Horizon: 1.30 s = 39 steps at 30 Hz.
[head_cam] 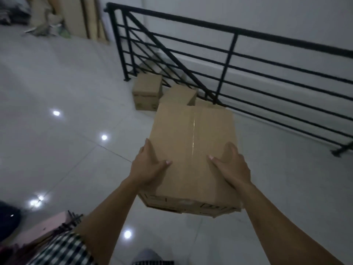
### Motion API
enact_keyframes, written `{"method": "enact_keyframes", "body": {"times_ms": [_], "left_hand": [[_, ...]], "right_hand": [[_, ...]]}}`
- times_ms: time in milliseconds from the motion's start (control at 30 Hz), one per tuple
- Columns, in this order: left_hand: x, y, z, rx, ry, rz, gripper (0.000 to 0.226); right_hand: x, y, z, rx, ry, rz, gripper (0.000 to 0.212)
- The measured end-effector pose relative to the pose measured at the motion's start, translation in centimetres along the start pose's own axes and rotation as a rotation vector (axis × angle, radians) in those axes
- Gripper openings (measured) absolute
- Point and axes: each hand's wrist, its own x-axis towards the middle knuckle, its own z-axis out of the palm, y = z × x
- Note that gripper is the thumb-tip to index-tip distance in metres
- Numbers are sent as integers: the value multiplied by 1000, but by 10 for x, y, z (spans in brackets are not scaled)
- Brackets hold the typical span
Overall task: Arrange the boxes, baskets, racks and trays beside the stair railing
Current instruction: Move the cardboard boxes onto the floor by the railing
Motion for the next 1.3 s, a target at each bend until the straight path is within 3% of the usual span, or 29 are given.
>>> {"method": "enact_keyframes", "body": {"times_ms": [300,767,900,1067,1300], "left_hand": [[165,-65,-74,-37,161,-196,122],[441,-146,-225,24,176,-321,118],[520,-167,-251,28,189,-345,119],[617,-195,-279,31,178,-393,119],[723,-235,-317,45,158,-445,118]], "right_hand": [[174,-149,107,43,-160,-159,100],[401,-368,268,33,-295,-160,99],[470,-414,313,94,-345,-134,112],[545,-471,356,79,-391,-121,102],[619,-535,416,76,-418,-62,115]]}}
